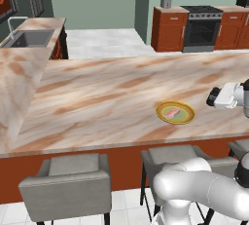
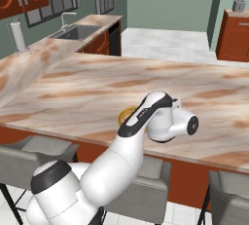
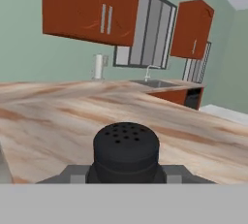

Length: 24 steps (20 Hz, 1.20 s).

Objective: Retrieve the shaker from the cabinet and place it next the steak on a plate on the dining table.

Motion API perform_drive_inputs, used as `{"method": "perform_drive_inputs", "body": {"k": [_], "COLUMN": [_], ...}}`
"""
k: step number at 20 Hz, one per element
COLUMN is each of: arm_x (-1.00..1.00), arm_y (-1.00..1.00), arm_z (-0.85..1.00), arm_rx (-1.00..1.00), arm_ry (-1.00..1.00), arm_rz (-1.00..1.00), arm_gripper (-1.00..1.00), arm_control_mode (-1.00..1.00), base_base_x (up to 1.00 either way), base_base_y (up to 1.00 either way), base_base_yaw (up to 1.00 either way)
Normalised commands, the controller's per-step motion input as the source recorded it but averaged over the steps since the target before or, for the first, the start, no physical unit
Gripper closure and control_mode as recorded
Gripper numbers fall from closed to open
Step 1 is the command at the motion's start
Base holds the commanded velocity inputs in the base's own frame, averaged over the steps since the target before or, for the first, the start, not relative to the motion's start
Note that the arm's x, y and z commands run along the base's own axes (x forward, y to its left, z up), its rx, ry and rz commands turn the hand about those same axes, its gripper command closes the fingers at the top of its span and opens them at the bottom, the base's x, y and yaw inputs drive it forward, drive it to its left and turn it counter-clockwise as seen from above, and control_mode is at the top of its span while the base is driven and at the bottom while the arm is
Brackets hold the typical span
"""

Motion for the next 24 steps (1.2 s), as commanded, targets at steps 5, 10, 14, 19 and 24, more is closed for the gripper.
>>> {"method": "perform_drive_inputs", "body": {"k": [5, 10, 14, 19, 24], "arm_x": [0.11, 0.11, 0.1, 0.12, 0.13], "arm_y": [-0.23, -0.21, -0.19, -0.18, -0.12], "arm_z": [-0.31, -0.29, -0.23, -0.22, -0.23], "arm_rx": [0.0, 0.0, 0.0, 0.0, 0.0], "arm_ry": [0.05, 0.04, 0.04, 0.04, 0.05], "arm_rz": [-0.09, -0.09, -0.08, -0.07, -0.07], "arm_gripper": [1.0, 1.0, 1.0, 1.0, 1.0], "arm_control_mode": [-1.0, -1.0, -1.0, -1.0, -1.0], "base_base_x": [0.0, 0.0, 0.0, 0.0, 0.0], "base_base_y": [0.0, 0.0, 0.0, 0.0, 0.0], "base_base_yaw": [0.0, 0.0, 0.0, 0.0, 0.0]}}
